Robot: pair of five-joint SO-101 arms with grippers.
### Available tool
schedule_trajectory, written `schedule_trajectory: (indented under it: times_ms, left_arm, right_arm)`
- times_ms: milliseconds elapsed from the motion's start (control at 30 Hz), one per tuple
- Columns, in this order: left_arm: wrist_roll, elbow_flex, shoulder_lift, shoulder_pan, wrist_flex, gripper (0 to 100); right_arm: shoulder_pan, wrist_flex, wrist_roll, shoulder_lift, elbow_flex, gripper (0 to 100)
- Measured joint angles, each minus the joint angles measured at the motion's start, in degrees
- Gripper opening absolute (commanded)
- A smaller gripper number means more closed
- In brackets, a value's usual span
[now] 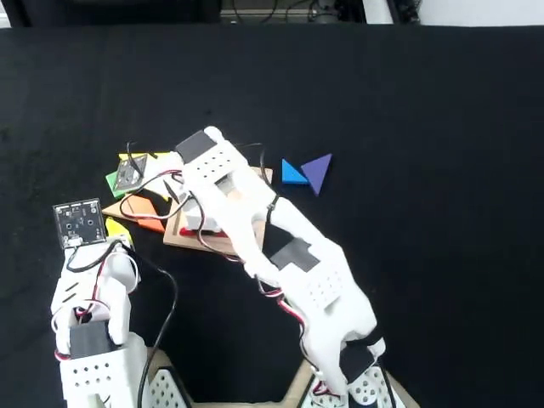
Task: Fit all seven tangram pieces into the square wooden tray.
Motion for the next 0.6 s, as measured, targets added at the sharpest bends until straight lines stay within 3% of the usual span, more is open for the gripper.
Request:
schedule_trajectory:
  times_ms: [600]
  left_arm:
    - [0.00,0.00,0.00,0.00,0.00,3]
  right_arm:
    - [-1.32,0.18,-5.27,0.00,0.00,1.5]
